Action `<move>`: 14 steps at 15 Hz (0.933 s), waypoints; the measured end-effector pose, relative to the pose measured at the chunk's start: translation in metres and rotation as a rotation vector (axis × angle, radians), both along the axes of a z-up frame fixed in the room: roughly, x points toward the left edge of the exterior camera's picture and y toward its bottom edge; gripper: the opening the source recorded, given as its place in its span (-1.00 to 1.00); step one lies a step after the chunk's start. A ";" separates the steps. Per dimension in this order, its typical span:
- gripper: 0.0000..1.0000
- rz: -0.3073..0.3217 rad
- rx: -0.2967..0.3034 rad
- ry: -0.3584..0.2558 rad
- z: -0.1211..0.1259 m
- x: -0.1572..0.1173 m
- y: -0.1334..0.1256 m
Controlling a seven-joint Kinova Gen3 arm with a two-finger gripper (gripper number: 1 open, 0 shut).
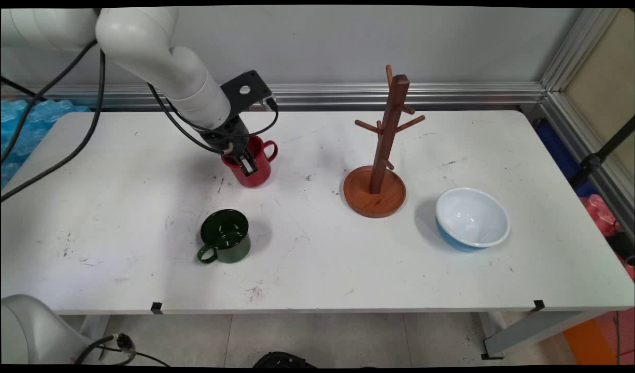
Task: Place the picked object on the table
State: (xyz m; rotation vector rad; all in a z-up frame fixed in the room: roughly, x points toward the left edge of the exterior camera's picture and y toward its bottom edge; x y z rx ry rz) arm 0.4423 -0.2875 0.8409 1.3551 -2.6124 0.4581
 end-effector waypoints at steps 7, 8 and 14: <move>1.00 0.004 0.006 -0.002 -0.008 0.000 -0.001; 1.00 0.004 0.006 -0.003 -0.008 0.000 -0.001; 1.00 0.003 0.004 -0.007 -0.010 0.003 -0.002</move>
